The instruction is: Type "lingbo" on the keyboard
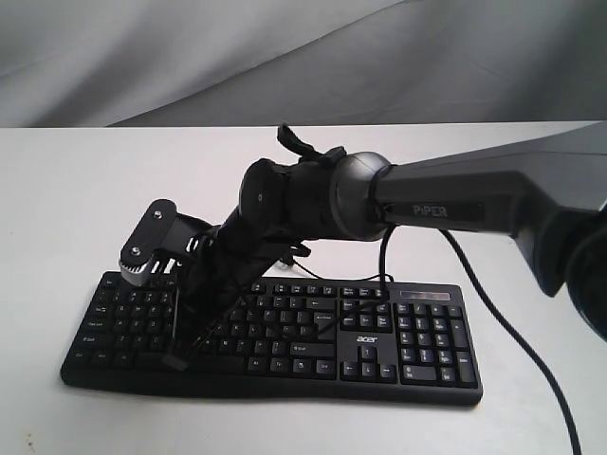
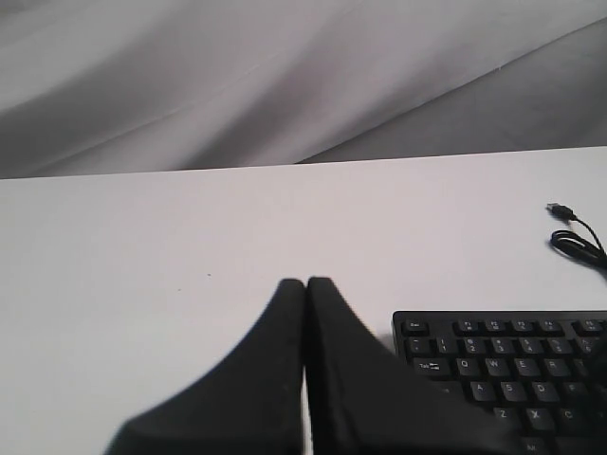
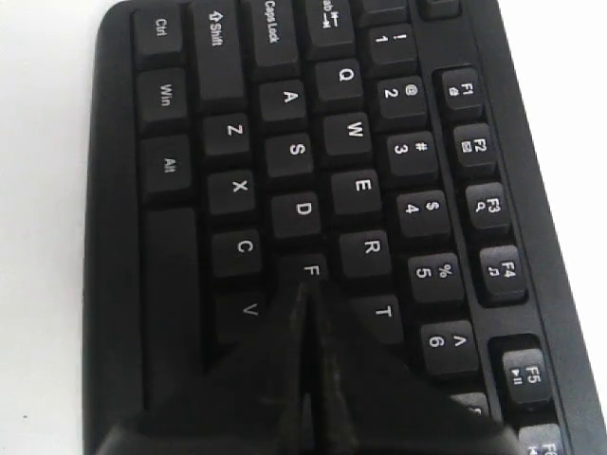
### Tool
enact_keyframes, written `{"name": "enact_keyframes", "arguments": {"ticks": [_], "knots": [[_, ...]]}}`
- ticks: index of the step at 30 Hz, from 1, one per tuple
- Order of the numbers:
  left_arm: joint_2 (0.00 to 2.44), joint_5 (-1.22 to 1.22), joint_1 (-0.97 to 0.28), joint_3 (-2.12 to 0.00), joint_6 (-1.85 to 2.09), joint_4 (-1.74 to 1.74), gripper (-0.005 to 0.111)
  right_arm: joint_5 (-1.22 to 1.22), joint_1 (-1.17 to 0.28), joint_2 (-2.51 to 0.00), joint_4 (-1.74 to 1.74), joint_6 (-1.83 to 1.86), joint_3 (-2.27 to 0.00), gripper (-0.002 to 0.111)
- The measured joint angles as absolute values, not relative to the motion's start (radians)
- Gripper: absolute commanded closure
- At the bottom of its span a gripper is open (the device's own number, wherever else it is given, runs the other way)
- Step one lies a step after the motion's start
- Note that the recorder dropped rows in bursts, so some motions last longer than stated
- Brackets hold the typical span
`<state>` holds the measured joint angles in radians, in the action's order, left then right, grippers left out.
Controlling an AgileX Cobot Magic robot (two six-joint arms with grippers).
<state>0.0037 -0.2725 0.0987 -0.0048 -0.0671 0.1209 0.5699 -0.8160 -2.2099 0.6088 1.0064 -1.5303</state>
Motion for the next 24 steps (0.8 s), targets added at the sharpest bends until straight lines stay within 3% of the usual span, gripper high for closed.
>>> {"name": "enact_keyframes", "arguments": {"ticks": [24], "knots": [[0.004,-0.272,0.099,-0.005,-0.067,0.121,0.106,0.561,-0.816,-2.234,0.621,1.004,-1.53,0.108]]}}
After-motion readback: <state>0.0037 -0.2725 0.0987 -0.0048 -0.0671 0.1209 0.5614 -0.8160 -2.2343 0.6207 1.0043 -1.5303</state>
